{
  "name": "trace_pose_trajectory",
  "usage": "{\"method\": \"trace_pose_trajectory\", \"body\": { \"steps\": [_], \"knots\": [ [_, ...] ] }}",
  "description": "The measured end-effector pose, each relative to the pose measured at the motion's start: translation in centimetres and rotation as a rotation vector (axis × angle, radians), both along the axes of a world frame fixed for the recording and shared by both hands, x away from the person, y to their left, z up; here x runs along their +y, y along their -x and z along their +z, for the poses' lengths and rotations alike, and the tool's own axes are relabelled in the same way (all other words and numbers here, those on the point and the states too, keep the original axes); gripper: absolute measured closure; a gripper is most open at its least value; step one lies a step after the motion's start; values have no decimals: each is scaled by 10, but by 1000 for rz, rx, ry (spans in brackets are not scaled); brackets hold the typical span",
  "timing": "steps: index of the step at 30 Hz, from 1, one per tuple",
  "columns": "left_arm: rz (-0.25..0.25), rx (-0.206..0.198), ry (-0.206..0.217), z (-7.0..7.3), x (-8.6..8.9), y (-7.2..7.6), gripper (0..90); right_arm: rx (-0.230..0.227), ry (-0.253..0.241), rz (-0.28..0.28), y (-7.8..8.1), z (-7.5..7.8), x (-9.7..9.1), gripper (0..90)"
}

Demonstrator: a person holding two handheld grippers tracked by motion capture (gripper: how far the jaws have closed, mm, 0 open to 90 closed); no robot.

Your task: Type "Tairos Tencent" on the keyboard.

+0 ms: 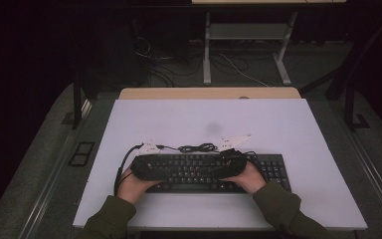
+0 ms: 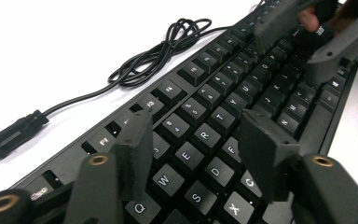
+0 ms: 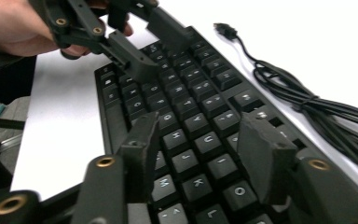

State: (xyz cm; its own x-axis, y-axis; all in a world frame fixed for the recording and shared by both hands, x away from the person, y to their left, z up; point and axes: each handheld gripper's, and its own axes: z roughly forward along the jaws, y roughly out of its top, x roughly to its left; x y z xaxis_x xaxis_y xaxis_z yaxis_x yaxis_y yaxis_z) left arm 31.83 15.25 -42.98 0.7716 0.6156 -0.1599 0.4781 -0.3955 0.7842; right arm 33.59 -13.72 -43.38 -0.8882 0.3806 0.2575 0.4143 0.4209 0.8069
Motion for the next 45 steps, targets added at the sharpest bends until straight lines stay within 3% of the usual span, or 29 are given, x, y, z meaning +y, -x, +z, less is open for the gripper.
{"method": "trace_pose_trajectory", "body": {
  "steps": [9, 19, 33, 45],
  "knots": [
    [18, -13, 9, -2, 0, 0, 314, 8, 23, 47, 7, -2, 10, 664],
    [11, -11, 7, -4, -2, 0, 289, -11, 59, 90, 14, -4, 20, 888],
    [12, -14, 7, -3, -2, 0, 283, -12, 119, 102, 16, -10, 27, 893],
    [6, -25, 3, -1, -8, -1, 290, -8, 118, 103, 15, -9, 26, 892]
  ]
}}
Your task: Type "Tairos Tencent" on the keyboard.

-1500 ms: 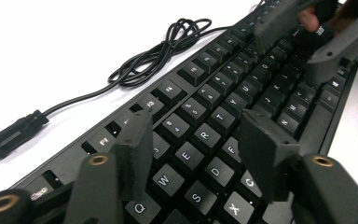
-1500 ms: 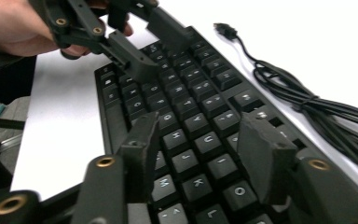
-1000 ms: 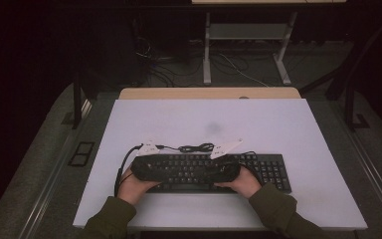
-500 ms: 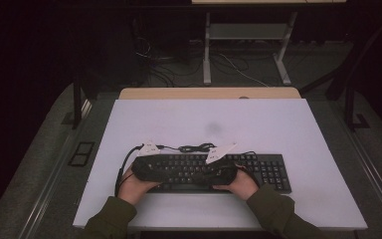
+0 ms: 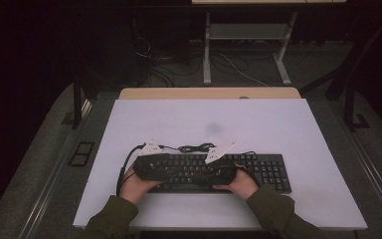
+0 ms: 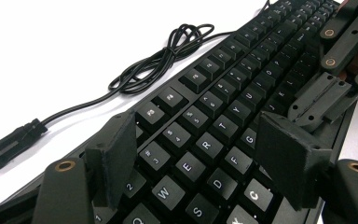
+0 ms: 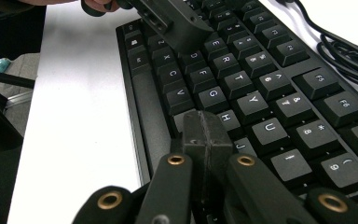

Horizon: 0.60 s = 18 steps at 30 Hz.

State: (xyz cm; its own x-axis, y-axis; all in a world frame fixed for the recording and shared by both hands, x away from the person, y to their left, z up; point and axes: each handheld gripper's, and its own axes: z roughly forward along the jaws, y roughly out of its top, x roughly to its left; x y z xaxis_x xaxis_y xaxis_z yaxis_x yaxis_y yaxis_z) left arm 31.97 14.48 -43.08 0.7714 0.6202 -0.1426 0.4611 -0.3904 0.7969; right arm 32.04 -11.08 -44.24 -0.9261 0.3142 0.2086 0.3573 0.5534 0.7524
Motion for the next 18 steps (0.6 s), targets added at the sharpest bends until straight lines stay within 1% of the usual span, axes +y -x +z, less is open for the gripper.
{"method": "trace_pose_trajectory", "body": {
  "steps": [1, 4, 9, 12, 14, 18],
  "knots": [
    [0, 0, -3, 0, 0, 0, 293, 2, -7, -1, 0, 1, 0, 892],
    [-3, 1, -8, 1, -2, -1, 315, 0, -9, -5, 0, 2, -1, 892],
    [-17, 1, -5, 3, -5, -2, 415, 0, -26, -12, -1, 5, -4, 888],
    [-27, 8, -5, 4, -9, -2, 490, 5, -41, -20, -2, 8, -6, 840],
    [-34, 5, -4, 4, -11, -2, 543, 7, -53, -23, -3, 9, -9, 803],
    [-47, 3, -11, 4, -16, -2, 654, 15, -73, -39, -6, 11, -13, 707]
  ]
}}
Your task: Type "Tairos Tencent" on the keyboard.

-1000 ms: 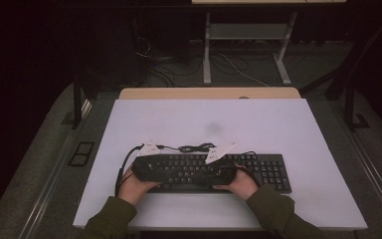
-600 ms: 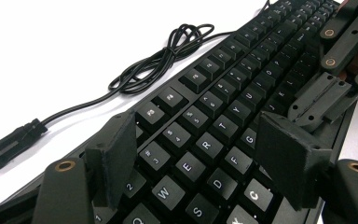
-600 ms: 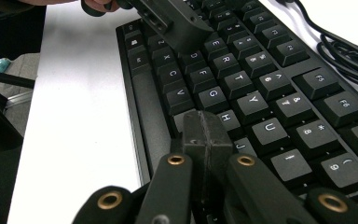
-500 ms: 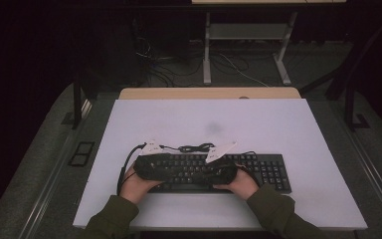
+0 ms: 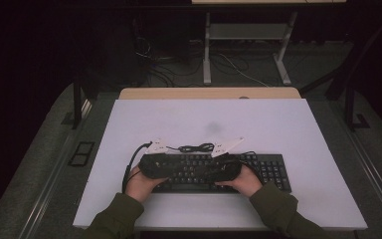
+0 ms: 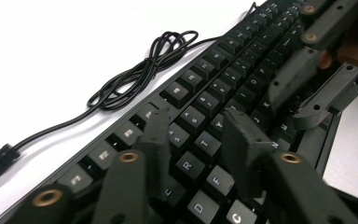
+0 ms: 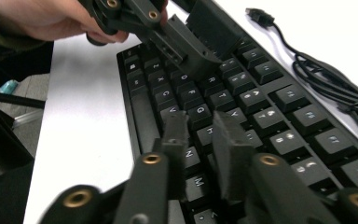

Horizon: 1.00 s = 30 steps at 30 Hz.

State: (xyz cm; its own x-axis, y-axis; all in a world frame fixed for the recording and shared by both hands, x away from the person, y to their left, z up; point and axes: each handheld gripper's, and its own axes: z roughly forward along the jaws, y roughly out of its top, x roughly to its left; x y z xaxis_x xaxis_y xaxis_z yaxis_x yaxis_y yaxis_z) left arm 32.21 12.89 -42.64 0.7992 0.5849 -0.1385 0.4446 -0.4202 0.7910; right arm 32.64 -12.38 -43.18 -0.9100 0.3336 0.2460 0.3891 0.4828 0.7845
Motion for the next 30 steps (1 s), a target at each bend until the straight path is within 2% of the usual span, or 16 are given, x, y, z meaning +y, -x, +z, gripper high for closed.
{"method": "trace_pose_trajectory", "body": {
  "steps": [7, 11, 15, 21, 23, 30],
  "knots": [
    [-18, 13, -3, -1, -5, -1, 804, 11, -38, -30, -5, 2, -7, 540],
    [-32, 21, -12, -2, -8, -2, 873, 14, -42, -54, -8, 2, -11, 443],
    [-39, 25, -22, -4, -11, -2, 888, -4, -42, -93, -12, 3, -16, 360],
    [-36, 32, -25, -7, -14, -3, 888, -19, -52, -148, -18, 5, -26, 306],
    [-44, 33, -39, -8, -14, -4, 888, -20, -56, -161, -19, 6, -28, 298],
    [-45, 33, -37, -10, -15, -5, 887, -28, -54, -172, -20, 5, -30, 290]
  ]
}}
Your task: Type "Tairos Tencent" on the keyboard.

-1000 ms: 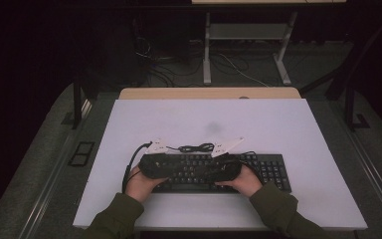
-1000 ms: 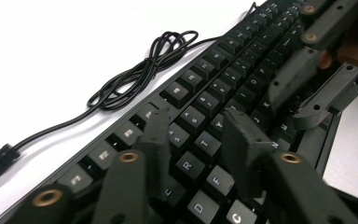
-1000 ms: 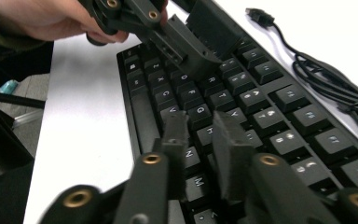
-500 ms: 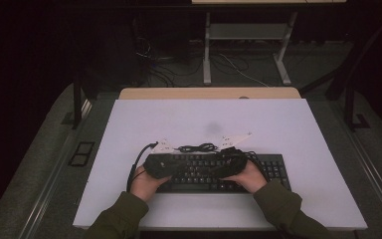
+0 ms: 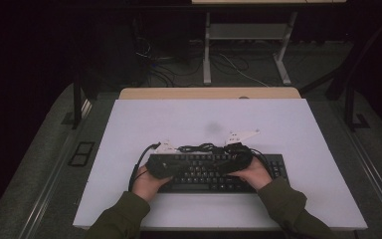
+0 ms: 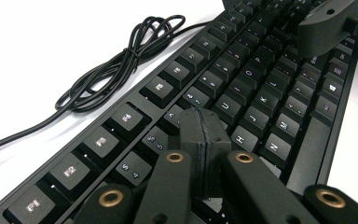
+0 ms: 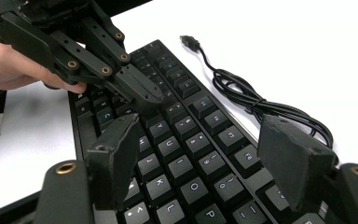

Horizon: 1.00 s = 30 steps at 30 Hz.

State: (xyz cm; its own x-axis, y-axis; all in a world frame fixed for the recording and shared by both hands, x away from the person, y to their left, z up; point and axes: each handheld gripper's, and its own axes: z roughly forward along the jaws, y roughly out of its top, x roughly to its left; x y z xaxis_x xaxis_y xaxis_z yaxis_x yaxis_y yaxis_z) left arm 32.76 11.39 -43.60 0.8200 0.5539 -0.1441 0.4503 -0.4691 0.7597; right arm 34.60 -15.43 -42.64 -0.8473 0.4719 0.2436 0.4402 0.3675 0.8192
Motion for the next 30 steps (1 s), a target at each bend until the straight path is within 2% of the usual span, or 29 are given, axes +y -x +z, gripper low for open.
{"method": "trace_pose_trajectory", "body": {
  "steps": [17, 26, 30],
  "knots": [
    [-7, 12, -7, -1, -1, 1, 888, 0, 0, -5, -1, 0, -3, 281],
    [-9, 15, 18, 3, -2, 2, 881, 4, -22, -13, -2, 1, -8, 272],
    [-11, 11, 28, 5, 0, 2, 839, 2, -27, -14, -1, 3, -14, 266]
  ]
}}
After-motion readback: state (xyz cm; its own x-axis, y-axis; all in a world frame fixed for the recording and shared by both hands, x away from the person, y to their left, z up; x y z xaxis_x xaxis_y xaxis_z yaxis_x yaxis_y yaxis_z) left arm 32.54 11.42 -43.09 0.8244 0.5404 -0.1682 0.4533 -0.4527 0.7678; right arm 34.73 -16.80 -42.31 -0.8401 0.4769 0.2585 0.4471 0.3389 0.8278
